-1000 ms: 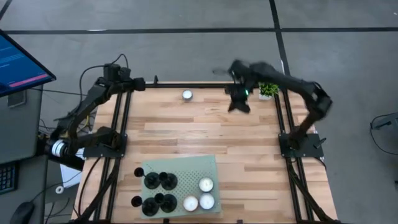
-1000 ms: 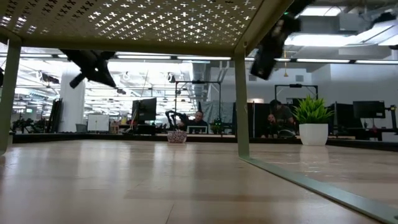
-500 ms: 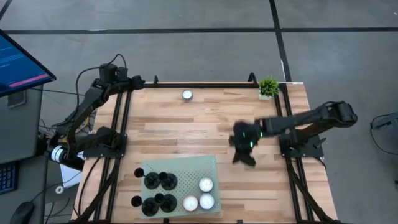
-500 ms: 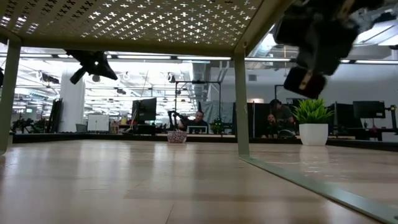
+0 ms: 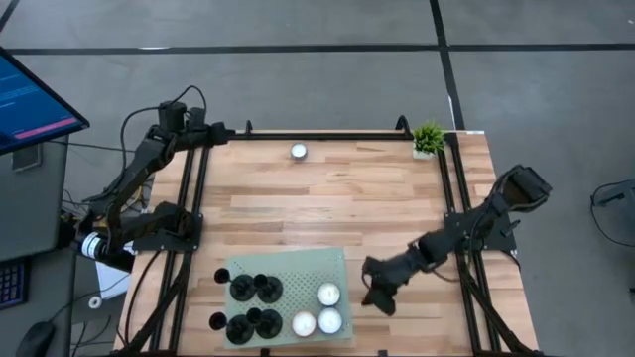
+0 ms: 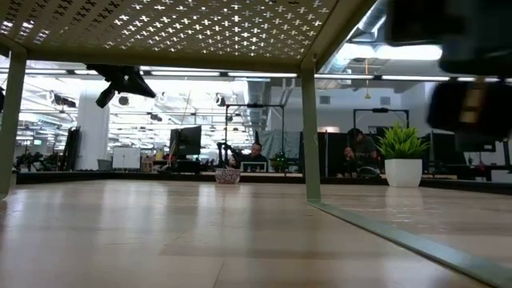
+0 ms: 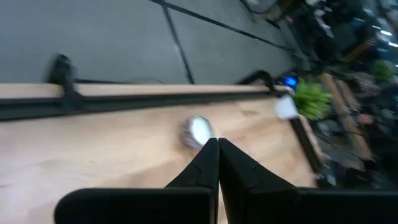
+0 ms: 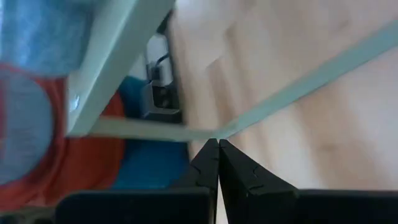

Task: Stock candles on shelf
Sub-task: Adjust the shelf

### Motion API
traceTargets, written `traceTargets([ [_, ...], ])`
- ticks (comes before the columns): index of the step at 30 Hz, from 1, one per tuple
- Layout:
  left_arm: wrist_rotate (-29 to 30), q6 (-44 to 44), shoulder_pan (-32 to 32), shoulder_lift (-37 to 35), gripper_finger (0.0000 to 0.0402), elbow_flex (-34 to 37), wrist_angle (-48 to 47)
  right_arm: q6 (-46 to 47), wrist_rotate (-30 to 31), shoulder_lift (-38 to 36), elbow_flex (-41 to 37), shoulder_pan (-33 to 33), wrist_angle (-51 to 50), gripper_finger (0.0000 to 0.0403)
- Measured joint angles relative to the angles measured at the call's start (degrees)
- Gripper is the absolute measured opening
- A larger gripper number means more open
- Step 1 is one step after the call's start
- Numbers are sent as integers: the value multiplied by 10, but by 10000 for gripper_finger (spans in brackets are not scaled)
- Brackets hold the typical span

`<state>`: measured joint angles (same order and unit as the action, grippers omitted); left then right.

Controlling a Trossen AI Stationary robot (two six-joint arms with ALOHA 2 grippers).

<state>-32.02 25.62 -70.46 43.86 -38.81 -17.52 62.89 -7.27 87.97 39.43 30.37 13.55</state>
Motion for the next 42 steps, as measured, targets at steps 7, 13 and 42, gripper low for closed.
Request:
traceTargets([
  [7,-59,25,0,-13,2,0,-1,24,-5,66,29,74,8,0],
  [13,-42,43,0,-25,2,0,-1,12,-16,116,57,98,36,0],
  [42,-85,33,0,-25,2,0,0,-45,100,164,154,65,-41,0],
])
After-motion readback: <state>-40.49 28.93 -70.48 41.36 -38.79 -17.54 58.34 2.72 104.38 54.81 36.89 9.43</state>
